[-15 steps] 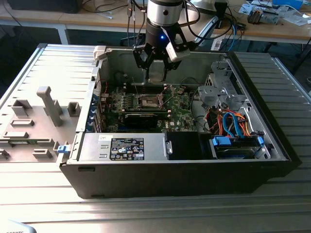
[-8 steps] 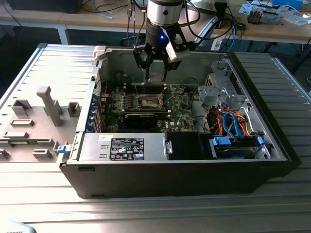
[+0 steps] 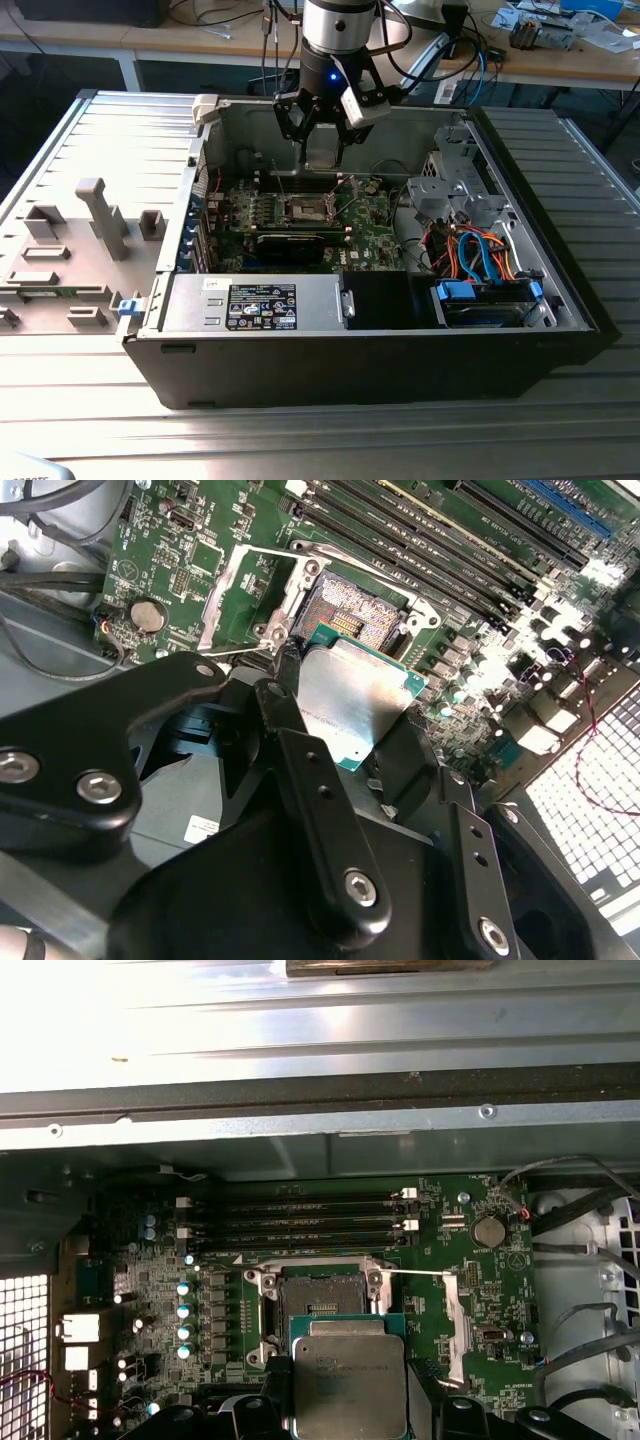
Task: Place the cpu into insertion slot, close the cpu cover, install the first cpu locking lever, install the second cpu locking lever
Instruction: 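Place the cpu into insertion slot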
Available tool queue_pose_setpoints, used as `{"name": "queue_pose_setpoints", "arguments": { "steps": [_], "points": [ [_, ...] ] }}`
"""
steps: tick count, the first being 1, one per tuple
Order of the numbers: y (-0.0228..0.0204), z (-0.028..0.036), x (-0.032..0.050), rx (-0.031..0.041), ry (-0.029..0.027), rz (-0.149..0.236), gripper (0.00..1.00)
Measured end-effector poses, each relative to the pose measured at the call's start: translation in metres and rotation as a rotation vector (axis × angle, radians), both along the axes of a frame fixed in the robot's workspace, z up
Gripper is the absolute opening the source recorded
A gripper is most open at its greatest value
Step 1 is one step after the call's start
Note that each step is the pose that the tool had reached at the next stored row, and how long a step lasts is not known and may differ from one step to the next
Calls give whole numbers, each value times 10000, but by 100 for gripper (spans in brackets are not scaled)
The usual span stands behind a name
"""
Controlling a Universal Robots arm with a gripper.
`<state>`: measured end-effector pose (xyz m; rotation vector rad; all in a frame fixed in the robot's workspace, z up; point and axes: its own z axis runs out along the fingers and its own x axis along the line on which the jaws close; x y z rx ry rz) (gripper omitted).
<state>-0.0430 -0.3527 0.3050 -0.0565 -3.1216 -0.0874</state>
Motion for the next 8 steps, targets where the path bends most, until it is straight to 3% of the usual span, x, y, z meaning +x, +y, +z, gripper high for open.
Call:
{"name": "queue_pose_setpoints", "arguments": {
  "steps": [8],
  "points": [
    [0, 0, 0, 0, 1, -34, 55]
  ]
}}
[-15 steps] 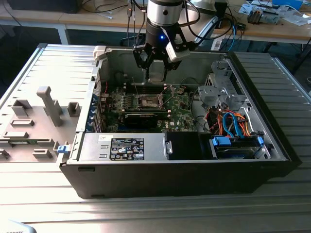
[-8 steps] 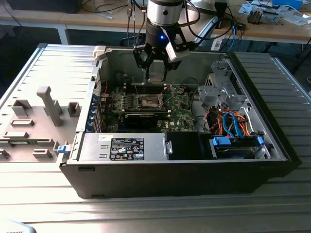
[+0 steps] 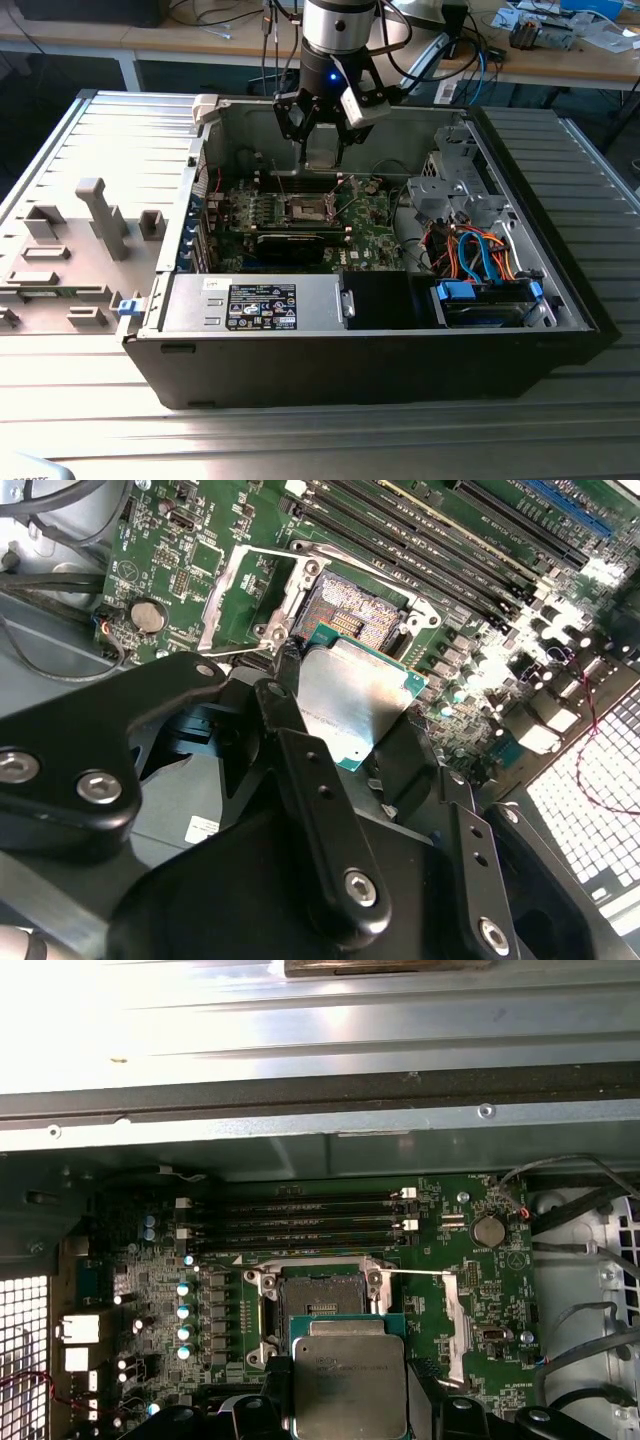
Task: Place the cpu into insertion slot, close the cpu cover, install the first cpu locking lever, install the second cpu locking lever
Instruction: 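Place the cpu into insertion slot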
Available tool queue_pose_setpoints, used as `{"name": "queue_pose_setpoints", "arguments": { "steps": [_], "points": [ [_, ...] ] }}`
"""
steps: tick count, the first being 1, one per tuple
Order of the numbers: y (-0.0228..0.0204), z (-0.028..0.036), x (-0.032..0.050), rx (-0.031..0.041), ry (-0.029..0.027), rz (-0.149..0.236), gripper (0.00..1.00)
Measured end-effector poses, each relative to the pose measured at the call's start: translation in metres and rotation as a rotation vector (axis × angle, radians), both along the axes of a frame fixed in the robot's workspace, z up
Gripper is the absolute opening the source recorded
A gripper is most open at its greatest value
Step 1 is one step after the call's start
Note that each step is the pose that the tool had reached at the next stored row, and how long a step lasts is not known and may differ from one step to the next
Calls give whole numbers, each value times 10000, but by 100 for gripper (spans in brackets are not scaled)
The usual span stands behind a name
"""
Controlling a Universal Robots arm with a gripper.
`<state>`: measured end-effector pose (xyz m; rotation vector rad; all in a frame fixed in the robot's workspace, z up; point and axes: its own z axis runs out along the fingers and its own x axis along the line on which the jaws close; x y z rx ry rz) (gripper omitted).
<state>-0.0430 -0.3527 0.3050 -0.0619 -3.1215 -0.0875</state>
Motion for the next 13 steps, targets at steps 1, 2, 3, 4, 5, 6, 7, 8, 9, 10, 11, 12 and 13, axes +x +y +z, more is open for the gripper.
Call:
{"name": "queue_pose_setpoints", "arguments": {
  "steps": [1, 2, 3, 4, 5, 6, 7, 8, 9, 10, 11, 12, 13],
  "points": [
    [0, 0, 0, -1, 0, -2, 55],
    [0, 0, 0, 0, 0, -4, 55],
    [0, 0, 0, 0, 0, -6, 55],
    [0, 0, 0, 0, -1, -8, 55],
    [0, 0, 0, 0, -1, -10, 55],
    [0, 0, 0, 0, 0, -12, 55],
    [0, 0, 0, 0, -1, -14, 55],
    [0, 0, 0, 0, 0, -18, 55],
    [0, 0, 0, 0, 0, -27, 55],
    [0, 0, 0, 0, -1, -36, 55],
    [0, 0, 0, 1, -1, -54, 55],
    [0, 0, 0, 0, 0, -74, 55],
    [0, 0, 0, 0, 0, -96, 55]
  ]
}}
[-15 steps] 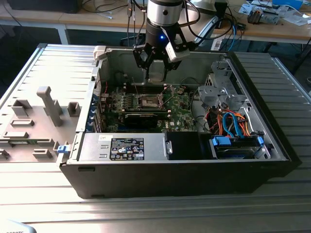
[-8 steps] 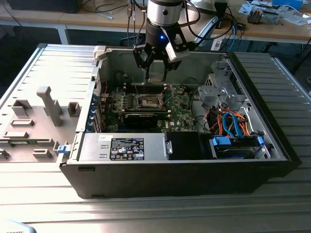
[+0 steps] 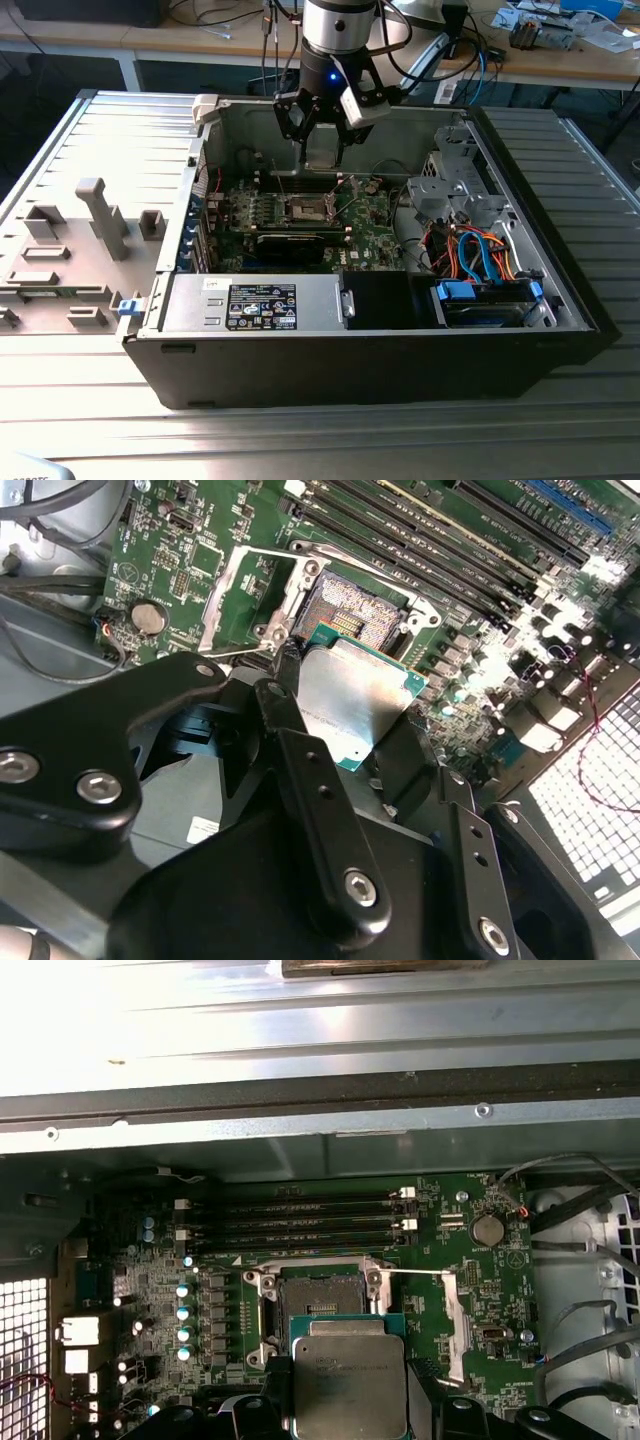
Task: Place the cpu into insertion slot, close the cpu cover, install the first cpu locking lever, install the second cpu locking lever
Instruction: 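Place the cpu into insertion slot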
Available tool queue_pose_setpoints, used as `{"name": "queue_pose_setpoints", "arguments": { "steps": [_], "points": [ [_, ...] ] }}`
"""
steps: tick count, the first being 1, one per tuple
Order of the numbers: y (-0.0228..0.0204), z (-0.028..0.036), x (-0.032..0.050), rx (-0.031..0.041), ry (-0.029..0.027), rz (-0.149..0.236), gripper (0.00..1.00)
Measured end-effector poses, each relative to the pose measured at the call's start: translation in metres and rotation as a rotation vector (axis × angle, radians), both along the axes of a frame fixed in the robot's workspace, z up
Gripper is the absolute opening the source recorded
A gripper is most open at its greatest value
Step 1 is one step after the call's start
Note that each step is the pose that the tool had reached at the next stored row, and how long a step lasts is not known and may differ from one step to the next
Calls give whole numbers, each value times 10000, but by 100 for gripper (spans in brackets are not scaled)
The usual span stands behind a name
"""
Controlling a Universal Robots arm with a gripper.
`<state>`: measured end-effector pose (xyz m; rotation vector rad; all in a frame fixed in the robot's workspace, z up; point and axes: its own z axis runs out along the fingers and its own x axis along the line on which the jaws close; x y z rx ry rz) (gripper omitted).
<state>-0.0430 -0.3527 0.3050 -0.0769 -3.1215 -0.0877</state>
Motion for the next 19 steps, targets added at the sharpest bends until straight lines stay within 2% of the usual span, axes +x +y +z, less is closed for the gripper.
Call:
{"name": "queue_pose_setpoints", "arguments": {
  "steps": [9, 10, 11, 12, 19],
  "points": [
    [0, 0, 0, 0, 0, -239, 55],
    [0, 0, 0, 0, 0, -415, 55],
    [0, 0, 0, 0, 0, -895, 55],
    [0, 0, 0, 0, 0, -1103, 55],
    [0, -1, 0, -1, 0, -1426, 55]
  ]
}}
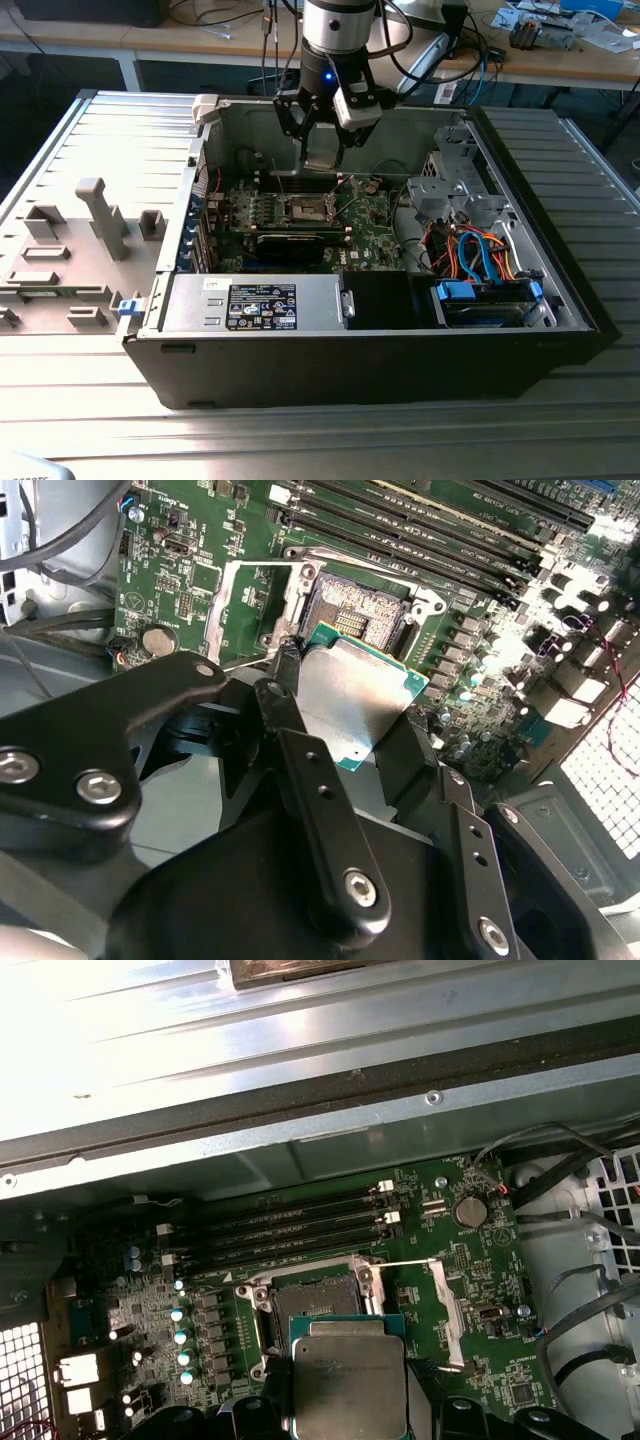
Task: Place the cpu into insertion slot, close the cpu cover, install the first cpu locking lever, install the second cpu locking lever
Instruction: 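Place the cpu into insertion slot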
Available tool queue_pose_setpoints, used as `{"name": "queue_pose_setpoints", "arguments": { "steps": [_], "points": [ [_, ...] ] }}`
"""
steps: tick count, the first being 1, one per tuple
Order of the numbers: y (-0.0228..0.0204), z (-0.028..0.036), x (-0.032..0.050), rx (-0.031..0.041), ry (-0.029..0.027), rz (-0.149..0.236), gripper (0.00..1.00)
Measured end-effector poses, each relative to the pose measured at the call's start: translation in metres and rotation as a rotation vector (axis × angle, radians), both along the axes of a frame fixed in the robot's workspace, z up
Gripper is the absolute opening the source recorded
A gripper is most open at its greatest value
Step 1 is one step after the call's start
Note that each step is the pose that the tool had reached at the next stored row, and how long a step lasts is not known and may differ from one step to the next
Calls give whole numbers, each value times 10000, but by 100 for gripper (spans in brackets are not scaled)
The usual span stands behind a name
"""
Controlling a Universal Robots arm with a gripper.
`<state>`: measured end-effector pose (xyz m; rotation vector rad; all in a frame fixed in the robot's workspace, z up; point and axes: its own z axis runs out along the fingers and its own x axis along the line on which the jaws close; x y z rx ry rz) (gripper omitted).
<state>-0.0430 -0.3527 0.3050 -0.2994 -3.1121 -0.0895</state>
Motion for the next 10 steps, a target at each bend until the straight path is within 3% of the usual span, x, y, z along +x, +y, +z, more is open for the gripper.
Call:
{"name": "queue_pose_setpoints", "arguments": {
  "steps": [10],
  "points": [
    [0, 0, 0, 0, 0, -343, 55]
  ]
}}
